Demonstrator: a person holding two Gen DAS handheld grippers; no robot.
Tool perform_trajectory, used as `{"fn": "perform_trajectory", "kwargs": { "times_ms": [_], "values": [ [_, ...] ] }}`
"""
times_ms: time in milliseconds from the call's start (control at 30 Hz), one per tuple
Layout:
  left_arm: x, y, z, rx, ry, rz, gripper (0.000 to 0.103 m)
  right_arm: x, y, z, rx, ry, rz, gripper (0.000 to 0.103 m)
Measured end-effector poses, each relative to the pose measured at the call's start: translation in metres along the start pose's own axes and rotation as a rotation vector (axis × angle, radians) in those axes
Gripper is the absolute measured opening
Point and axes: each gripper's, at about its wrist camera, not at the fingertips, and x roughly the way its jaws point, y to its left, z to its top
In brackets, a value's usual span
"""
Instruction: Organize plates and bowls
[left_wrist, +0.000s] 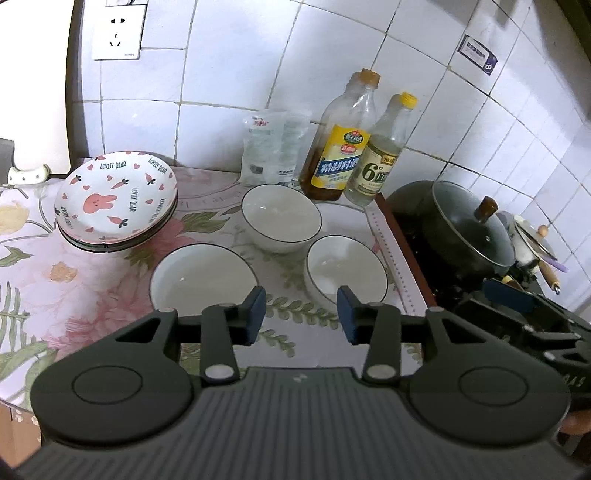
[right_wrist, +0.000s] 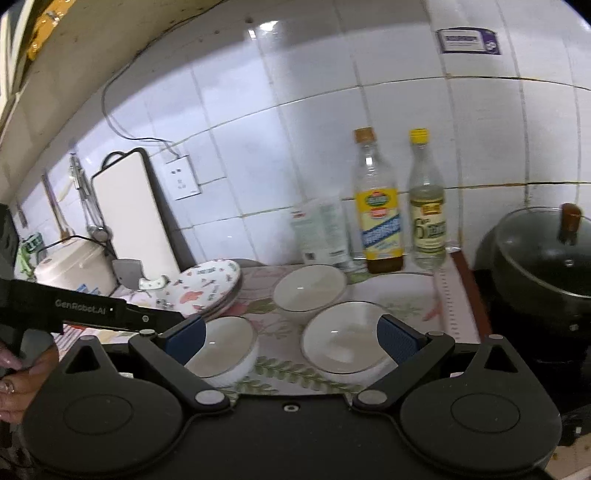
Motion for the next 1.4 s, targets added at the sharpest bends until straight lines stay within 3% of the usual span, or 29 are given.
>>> {"fn": "perform_trajectory", "kwargs": {
  "times_ms": [333,467,533,733,867,900,967,1233,1400],
  "values": [
    [0.050,-0.030,-0.018,-0.104,0.014,0.006,0.046,0.015,-0.045,0.005,0.126,0.077,0.002,0.097],
    [0.069,-0.041,-0.023,-0.080,-0.044,0.053,0.046,0.044,-0.065,0.009,0.158,0.173,0.018,0.085],
    [0.076,-0.044,-0.023,-0.084,-0.066,0.061,0.047,0.053,-0.069,0.012,0.156,0.190,0.015,0.085],
    [0.110,-0.047,-0.018,-0.097,-0.036,0.073,0.047,0.093,-0.079,0.015,0.116,0.249,-0.030,0.085],
    [0.128,-0.050,-0.019,-0.075,-0.027,0.111,0.047,0.125,-0.096,0.007,0.167,0.296,-0.045,0.084],
    [0.133,-0.050,-0.019,-0.077,-0.011,0.117,0.046,0.132,-0.101,0.006,0.183,0.307,-0.045,0.082],
    [0.139,-0.047,-0.019,-0.100,0.019,0.134,0.044,0.146,-0.112,0.000,0.215,0.338,-0.031,0.068],
    [0.169,-0.042,-0.018,-0.113,0.124,0.147,0.039,0.170,-0.120,-0.017,0.278,0.367,-0.023,0.045],
    [0.177,-0.042,-0.018,-0.124,0.132,0.143,0.036,0.168,-0.117,-0.022,0.258,0.360,-0.057,0.033]
  ]
}}
